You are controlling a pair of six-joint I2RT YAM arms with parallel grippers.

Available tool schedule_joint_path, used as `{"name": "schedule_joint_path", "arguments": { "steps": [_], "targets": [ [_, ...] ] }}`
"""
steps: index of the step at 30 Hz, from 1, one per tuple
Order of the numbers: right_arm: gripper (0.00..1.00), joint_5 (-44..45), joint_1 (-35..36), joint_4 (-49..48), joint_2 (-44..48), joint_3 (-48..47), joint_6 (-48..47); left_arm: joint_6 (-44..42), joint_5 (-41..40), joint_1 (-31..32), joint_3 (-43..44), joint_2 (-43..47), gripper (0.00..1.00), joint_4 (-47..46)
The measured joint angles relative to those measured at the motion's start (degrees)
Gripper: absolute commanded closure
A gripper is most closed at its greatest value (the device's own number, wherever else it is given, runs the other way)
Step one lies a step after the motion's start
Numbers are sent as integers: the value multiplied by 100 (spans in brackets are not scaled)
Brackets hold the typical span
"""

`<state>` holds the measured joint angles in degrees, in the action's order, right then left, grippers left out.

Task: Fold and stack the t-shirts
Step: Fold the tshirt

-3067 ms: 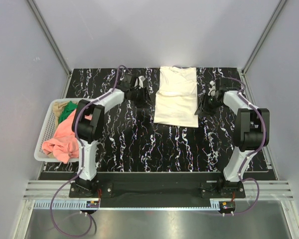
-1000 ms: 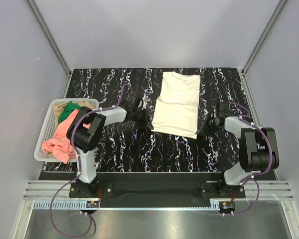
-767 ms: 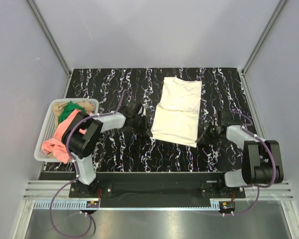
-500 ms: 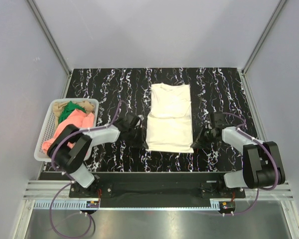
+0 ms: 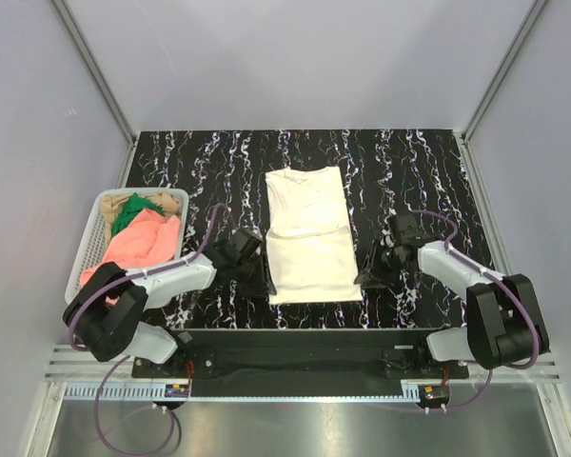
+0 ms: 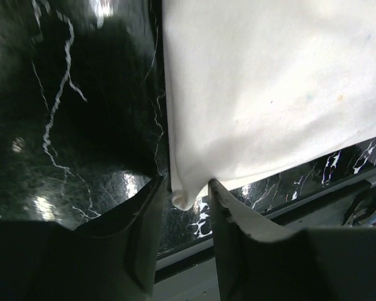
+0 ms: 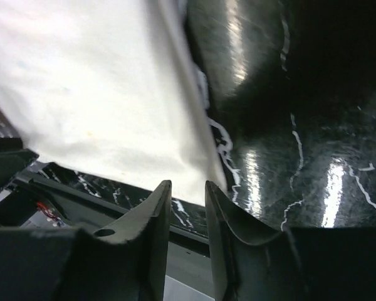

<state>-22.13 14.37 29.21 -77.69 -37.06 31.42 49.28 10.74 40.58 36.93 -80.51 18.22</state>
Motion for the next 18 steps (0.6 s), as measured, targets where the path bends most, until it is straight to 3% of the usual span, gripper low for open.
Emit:
{"name": "schedule_joint_path", "arguments": {
  "steps": [5,11,14,18],
  "targets": [
    [61,57,-17,101,-343,-1029,-457,-496,57,-610,745,-273,56,306],
    [57,39,-87,-146,-2221,-2780,-1257,-1032,83,-1244,1543,-1054,58,345],
    [54,87,-136,-153,-2949,-3051,-1698,-1283,81,-1307,1926,-1591,59,382],
    [52,114,-175,-81,-3073,-3174,-2175,-1453,81,-1344,2216,-1989,60,442]
  ]
}}
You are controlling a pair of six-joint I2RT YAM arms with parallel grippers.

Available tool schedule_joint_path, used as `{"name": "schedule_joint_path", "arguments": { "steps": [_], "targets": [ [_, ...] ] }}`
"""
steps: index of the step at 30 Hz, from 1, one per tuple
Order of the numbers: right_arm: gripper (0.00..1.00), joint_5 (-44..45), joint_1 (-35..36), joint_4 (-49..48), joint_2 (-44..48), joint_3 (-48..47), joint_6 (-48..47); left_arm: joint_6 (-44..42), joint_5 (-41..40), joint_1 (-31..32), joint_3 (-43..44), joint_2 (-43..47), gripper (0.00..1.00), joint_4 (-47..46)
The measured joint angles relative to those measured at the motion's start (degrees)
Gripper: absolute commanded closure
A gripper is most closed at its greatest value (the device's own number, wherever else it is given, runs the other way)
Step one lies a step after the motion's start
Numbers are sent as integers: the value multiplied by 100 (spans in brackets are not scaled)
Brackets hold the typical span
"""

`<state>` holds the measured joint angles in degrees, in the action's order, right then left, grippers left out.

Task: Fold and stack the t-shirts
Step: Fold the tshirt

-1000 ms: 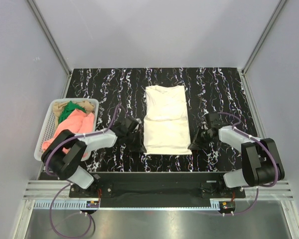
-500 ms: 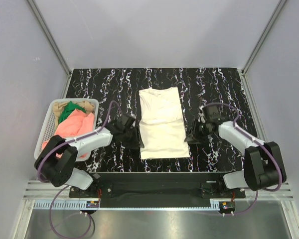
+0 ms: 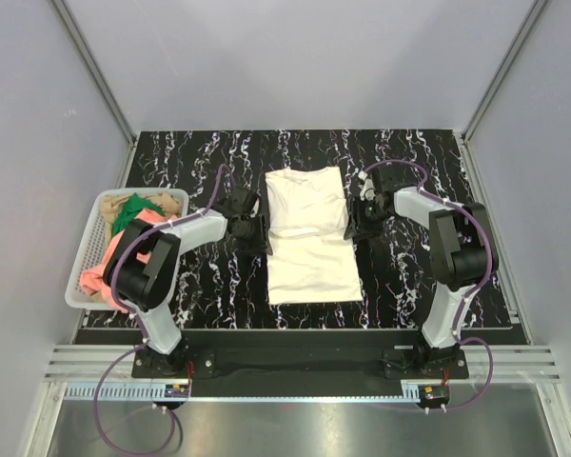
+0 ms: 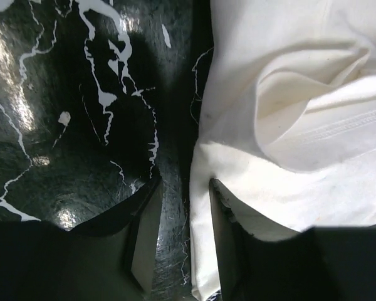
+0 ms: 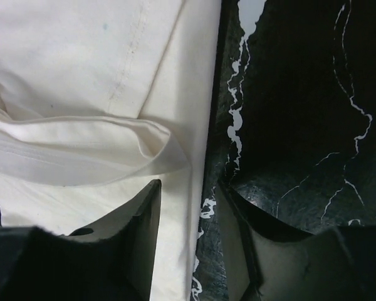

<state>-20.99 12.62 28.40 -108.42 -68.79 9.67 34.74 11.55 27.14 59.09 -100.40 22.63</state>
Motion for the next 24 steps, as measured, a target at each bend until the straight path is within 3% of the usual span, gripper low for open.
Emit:
{"name": "schedule_joint_path", "arguments": {
  "steps": [8,18,24],
  "targets": [
    [64,-94,-2,11,-179,-297,-516,-232,-48,-114,697,-140,62,81],
    [66,-186,-2,-15,-289,-420,-612,-365,-46,-133,809,-415,66,46],
    [67,-251,-2,-24,-391,-511,-636,-428,-39,-133,813,-450,73,42]
  ]
}}
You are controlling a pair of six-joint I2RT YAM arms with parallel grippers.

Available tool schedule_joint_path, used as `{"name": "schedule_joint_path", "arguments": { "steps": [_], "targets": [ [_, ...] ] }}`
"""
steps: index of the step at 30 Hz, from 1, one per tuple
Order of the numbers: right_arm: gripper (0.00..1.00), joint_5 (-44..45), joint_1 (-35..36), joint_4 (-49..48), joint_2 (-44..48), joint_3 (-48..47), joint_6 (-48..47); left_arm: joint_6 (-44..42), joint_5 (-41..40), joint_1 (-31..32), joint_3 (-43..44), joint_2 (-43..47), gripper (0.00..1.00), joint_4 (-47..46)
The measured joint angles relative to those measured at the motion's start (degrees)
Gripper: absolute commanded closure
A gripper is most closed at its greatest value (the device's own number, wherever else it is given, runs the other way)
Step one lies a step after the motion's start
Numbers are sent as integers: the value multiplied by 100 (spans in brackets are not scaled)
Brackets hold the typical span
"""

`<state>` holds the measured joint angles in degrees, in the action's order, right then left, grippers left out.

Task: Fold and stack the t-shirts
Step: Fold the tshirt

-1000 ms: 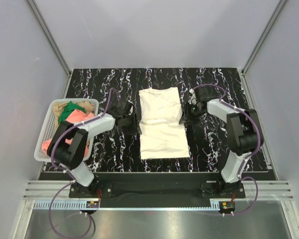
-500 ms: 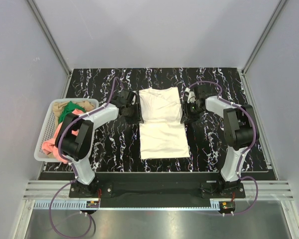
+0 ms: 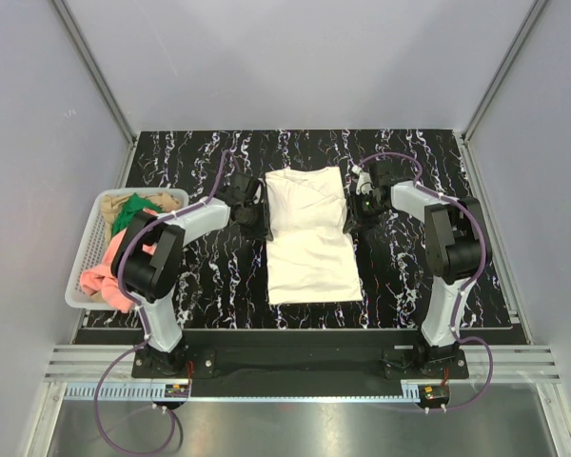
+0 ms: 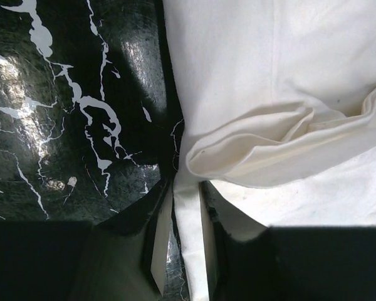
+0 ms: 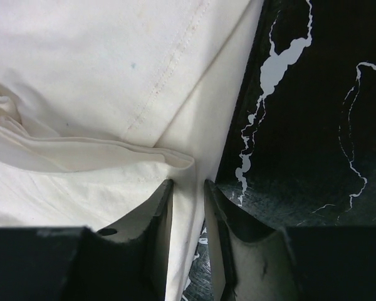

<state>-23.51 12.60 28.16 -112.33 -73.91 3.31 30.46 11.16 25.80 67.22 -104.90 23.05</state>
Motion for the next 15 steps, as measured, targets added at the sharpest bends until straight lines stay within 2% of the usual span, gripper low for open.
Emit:
{"name": "schedule_joint_path", "arguments": {
  "steps": [7,8,11,15],
  "targets": [
    [71,-22,0,-2,-61,-81,2,-24,44,0,122,-120,87,4],
    [78,-24,0,-7,-81,-103,2,-24,57,0,149,-146,93,4],
    [91,-15,0,-22,-122,-111,9,-13,94,0,212,-216,100,7],
    [99,9,0,-26,-125,-109,63,0,127,0,221,-234,100,4]
  ]
}}
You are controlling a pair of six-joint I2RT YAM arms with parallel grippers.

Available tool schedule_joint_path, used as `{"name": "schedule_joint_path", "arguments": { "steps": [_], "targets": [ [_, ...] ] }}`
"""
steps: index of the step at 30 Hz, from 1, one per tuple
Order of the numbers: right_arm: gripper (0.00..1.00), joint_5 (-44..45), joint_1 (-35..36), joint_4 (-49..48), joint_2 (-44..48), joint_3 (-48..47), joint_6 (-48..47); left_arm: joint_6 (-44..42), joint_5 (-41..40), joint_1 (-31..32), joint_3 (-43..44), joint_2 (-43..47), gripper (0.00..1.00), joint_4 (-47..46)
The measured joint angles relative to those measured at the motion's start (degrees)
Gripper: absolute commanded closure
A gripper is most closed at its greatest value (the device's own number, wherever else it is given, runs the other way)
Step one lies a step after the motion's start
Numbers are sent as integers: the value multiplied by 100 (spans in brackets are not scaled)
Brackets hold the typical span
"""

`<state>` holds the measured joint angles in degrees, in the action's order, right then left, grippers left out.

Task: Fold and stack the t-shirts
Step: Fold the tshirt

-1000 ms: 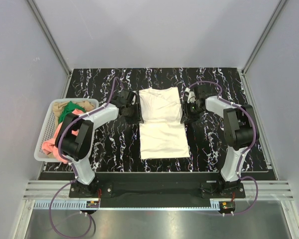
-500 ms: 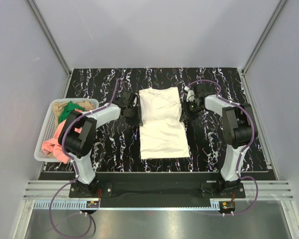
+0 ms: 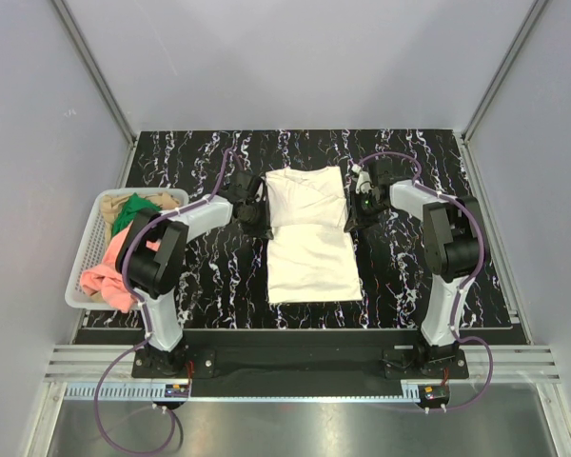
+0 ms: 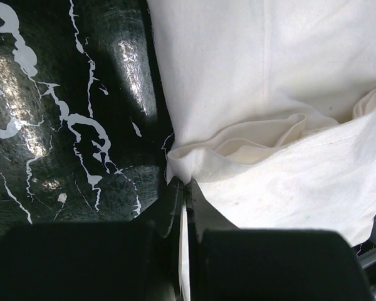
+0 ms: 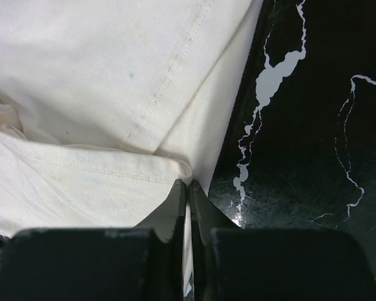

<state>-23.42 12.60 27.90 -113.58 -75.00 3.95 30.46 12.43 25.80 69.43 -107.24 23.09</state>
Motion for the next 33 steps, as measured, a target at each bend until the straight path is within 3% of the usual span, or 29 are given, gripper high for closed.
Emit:
{"name": "schedule_joint_path", "arguments": {
  "steps": [18,20,21,25,27,33],
  "targets": [
    [100,787,92,-616,892,798,592,310,107,0,0,57,100,-229],
    [97,949,92,-629,892,831,664,310,105,0,0,42,100,-286],
    [88,1019,92,-651,890,855,697,308,105,0,0,17,100,-323],
    [76,1211,101,-756,855,938,822,295,105,0,2,-170,85,-398],
    [76,1318,103,-791,848,986,861,315,103,-2,11,-284,73,-396],
    [83,1694,103,-868,848,1058,1008,339,101,-7,96,-326,57,-372]
  ]
}}
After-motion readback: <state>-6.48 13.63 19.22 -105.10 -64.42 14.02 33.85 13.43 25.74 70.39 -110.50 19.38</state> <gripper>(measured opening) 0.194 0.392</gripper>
